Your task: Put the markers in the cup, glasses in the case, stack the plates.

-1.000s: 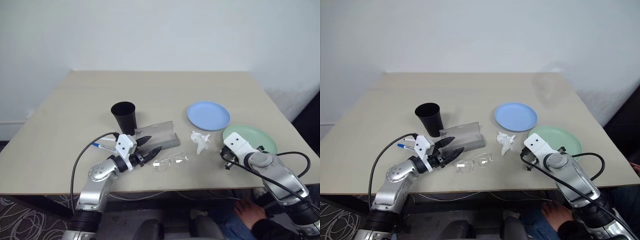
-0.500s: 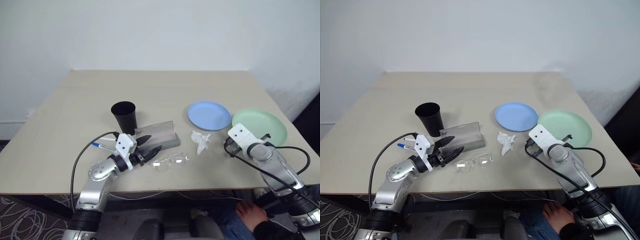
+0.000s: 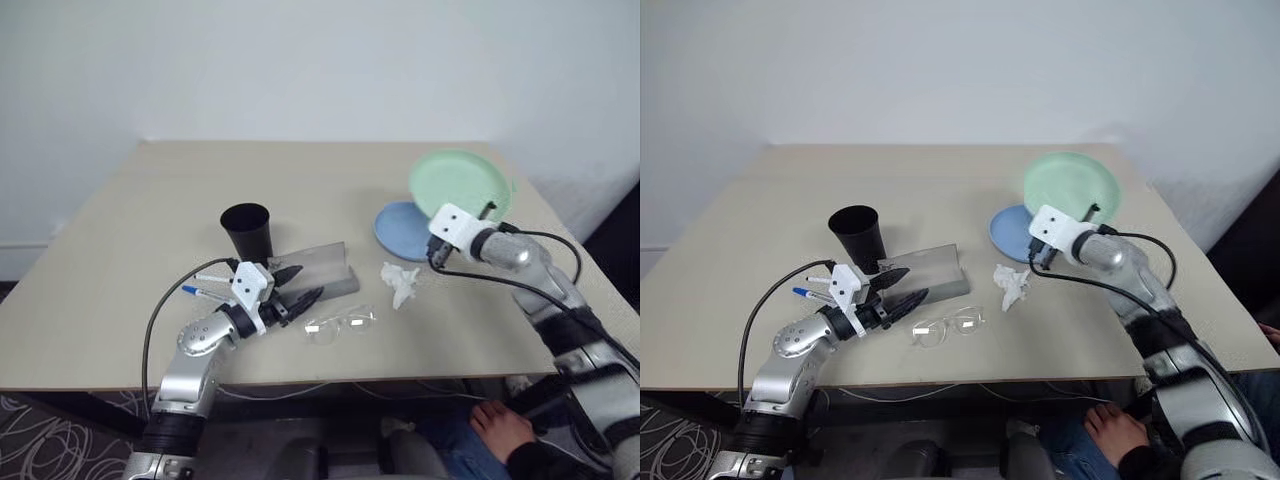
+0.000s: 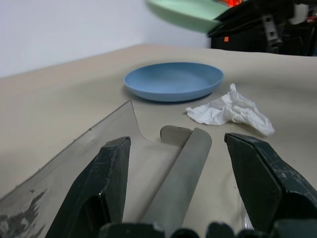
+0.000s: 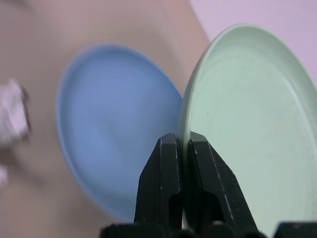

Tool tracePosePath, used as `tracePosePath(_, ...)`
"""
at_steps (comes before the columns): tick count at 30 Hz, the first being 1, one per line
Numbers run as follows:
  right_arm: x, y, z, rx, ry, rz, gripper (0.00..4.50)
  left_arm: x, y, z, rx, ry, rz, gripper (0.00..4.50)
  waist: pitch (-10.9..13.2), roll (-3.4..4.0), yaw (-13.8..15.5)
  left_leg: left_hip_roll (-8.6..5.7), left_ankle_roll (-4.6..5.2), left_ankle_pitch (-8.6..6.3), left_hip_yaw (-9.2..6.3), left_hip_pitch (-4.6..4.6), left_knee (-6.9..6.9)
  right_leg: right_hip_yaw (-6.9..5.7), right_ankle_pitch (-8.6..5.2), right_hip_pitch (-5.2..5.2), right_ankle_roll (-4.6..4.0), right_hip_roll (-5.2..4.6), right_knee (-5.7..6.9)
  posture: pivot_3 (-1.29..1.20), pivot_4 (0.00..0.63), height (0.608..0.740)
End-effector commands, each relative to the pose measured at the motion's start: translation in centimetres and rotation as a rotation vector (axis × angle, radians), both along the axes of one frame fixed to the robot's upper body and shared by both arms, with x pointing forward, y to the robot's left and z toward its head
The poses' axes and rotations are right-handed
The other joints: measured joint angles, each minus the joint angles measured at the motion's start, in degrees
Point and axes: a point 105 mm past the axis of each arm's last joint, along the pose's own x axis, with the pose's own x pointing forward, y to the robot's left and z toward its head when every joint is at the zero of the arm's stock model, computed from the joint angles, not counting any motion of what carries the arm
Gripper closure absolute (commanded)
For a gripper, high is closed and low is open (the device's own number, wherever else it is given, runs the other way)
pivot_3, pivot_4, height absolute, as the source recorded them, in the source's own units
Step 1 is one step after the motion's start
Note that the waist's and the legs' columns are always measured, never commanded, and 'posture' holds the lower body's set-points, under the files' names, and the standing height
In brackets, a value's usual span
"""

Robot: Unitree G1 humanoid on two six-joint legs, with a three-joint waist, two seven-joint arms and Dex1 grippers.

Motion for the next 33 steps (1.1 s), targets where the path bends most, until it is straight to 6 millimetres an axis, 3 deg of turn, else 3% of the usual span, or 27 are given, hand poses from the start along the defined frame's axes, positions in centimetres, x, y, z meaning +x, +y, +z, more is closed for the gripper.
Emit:
tracePosePath(1, 1.2, 0.9, 0.7, 0.011, 0.008, 0.079, 4.48, 0.2, -0.2, 1.6, 0.007, -0.063, -0.007, 1.28, 0.0, 0.0, 0.0, 0.0, 0.0, 0.0, 0.0, 0.0, -0.01, 0.01, 0.01, 0.0, -0.01, 0.0, -0.01, 0.0, 0.0, 0.72)
tracePosePath(5, 1.6, 1.8, -0.3, 0.009, 0.064, 0.131, 4.48, -0.1, 0.3, 1.6, 0.011, -0.062, 0.011, 1.28, -0.01, 0.01, 0.2, -0.01, 0.01, 0.0, -0.05, -0.06, -0.04, 0.0, 0.02, -0.02, 0.01, -0.02, -0.02, 0.0, 0.0, 0.72)
tracePosePath(6, 1.7, 1.8, -0.5, 0.002, 0.074, 0.133, 4.24, -0.2, 0.4, 1.5, 0.012, -0.062, 0.017, 1.28, -0.02, 0.03, 0.12, -0.02, 0.02, -0.01, -0.04, -0.06, -0.04, 0.0, 0.02, -0.02, 0.02, -0.02, -0.04, 0.0, 0.0, 0.72)
tracePosePath(11, 1.9, 1.7, -1.0, -0.008, 0.101, 0.131, 2.72, -0.5, 0.8, 1.4, 0.015, -0.059, 0.036, 1.28, -0.02, 0.12, 0.07, 0.0, 0.04, -0.02, -0.04, -0.01, -0.05, 0.08, 0.07, -0.05, 0.06, -0.03, 0.0, 0.0, 0.0, 0.72)
tracePosePath(15, 1.9, 1.6, -0.9, -0.011, 0.102, 0.143, 1.22, -0.7, 1.0, 1.3, 0.018, -0.056, 0.04, 1.28, -0.02, 0.18, 0.04, 0.02, 0.03, -0.02, -0.04, 0.12, -0.05, 0.14, 0.07, -0.02, 0.04, -0.01, 0.14, 0.0, 0.0, 0.72)
tracePosePath(18, 2.2, 1.8, 0.3, 0.046, 0.075, 0.139, 0.24, -0.7, 1.2, 1.3, 0.021, -0.057, 0.042, 1.28, -0.01, 0.21, 0.04, 0.01, 0.02, -0.02, -0.02, 0.14, -0.05, 0.19, 0.06, -0.04, 0.03, 0.0, 0.23, 0.0, 0.0, 0.72)
tracePosePath(24, 1.7, 1.2, 2.5, 0.336, 0.222, 0.093, 0.24, -0.5, 1.2, 1.3, 0.024, -0.06, 0.038, 1.28, -0.01, 0.24, 0.06, 0.0, 0.03, -0.02, -0.01, 0.21, -0.01, 0.37, 0.07, -0.08, 0.07, 0.0, 0.41, 0.0, 0.0, 0.72)
tracePosePath(33, -2.9, 1.1, 1.5, 0.593, 0.596, 0.025, 0.11, -0.3, 0.7, 1.4, 0.022, -0.061, 0.018, 1.28, -0.01, 0.27, 0.26, -0.01, 0.01, -0.03, -0.02, 0.24, 0.18, 0.39, -0.03, -0.15, 0.03, -0.04, 0.8, 0.0, 0.0, 0.72)
